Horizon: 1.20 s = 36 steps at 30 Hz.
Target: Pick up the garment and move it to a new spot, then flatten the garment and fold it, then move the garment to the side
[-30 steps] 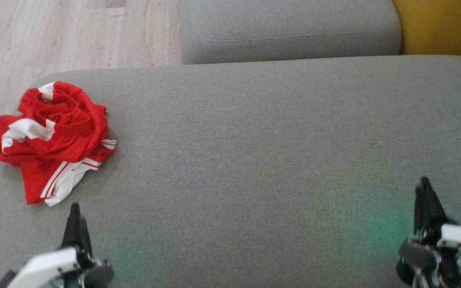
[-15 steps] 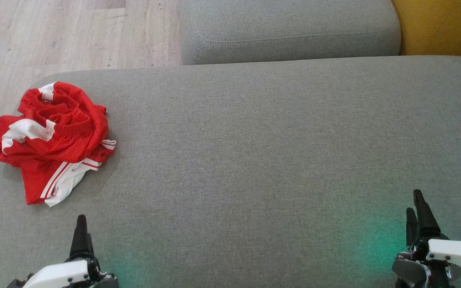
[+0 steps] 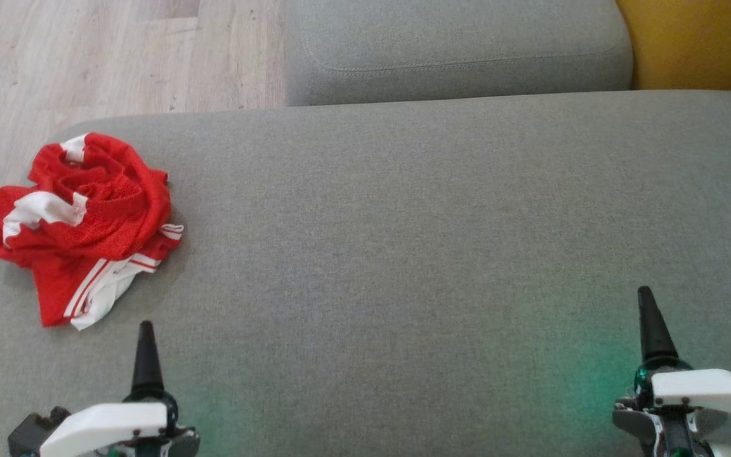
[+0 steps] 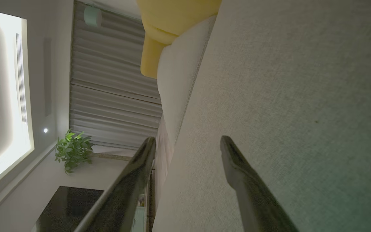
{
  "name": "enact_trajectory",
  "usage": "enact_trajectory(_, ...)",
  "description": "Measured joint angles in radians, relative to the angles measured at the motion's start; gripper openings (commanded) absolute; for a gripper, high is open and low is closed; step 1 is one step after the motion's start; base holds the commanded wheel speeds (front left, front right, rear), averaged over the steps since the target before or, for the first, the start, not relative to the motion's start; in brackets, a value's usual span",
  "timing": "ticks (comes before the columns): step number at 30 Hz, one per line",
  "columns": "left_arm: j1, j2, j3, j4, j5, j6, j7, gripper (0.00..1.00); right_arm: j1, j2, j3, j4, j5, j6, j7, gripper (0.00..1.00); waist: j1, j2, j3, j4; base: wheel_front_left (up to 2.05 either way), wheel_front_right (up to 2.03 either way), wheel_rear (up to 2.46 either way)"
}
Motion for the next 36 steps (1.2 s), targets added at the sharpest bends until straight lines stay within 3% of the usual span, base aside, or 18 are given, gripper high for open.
enact_trajectory(16,0.0,0.001,-0.062,-0.028,0.23,0.039,-0.041,1.0,0.0,0.0,0.063,-0.008,-0.232,0.0,-0.04,1.0,0.0,0.0,-0.01,-0.006,0.0,0.0,0.0)
enact_trajectory(24,0.0,0.007,-0.097,-0.042,0.341,0.089,-0.061,1.0,0.0,0.0,0.099,-0.007,-0.34,0.0,-0.059,1.0,0.0,0.0,-0.016,-0.007,0.0,0.0,0.0)
enact_trajectory(36,0.0,0.03,-0.159,-0.066,0.487,0.128,-0.094,1.0,0.0,0.0,0.133,-0.007,-0.496,0.0,-0.093,1.0,0.0,0.0,-0.024,-0.01,0.0,0.0,0.0)
